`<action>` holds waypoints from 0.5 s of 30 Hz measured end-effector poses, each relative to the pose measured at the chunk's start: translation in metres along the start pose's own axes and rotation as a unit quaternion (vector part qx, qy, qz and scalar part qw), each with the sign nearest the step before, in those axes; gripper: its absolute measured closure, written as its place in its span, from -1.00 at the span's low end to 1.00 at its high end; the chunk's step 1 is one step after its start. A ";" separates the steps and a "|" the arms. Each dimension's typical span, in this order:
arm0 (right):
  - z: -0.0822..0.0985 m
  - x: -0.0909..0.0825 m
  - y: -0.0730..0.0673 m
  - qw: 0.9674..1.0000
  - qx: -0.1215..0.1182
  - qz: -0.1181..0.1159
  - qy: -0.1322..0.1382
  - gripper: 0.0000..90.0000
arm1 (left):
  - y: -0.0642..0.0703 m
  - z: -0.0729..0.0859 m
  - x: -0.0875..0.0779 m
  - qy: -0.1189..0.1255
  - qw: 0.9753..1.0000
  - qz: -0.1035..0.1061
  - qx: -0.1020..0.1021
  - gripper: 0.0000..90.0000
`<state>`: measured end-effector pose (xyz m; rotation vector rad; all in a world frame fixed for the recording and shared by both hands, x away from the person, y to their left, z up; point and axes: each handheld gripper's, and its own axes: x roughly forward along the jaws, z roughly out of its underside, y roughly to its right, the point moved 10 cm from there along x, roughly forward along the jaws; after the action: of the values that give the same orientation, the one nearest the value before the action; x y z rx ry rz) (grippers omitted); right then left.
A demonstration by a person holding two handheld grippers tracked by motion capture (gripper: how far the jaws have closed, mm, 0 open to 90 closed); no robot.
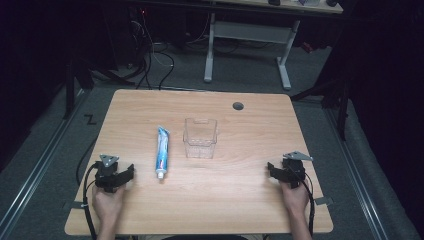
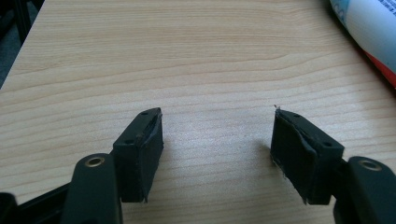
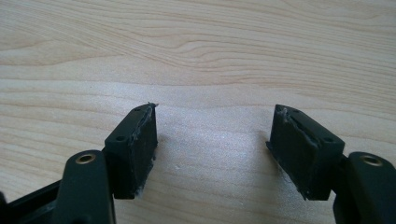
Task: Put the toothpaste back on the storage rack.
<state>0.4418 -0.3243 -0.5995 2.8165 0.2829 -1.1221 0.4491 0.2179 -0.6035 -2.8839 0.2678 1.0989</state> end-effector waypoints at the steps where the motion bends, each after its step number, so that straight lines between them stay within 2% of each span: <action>1: 0.000 0.000 0.000 1.000 0.000 0.000 0.000 -0.28 | 0.000 0.000 0.000 -0.001 1.000 0.000 0.001 -0.24; 15: 0.000 0.000 0.000 1.000 0.000 0.000 0.000 -0.29 | 0.000 0.000 0.000 -0.001 1.000 -0.001 0.001 -0.25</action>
<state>0.4418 -0.3243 -0.5994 2.8161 0.2833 -1.1228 0.4491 0.2177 -0.6037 -2.8798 0.2661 1.1012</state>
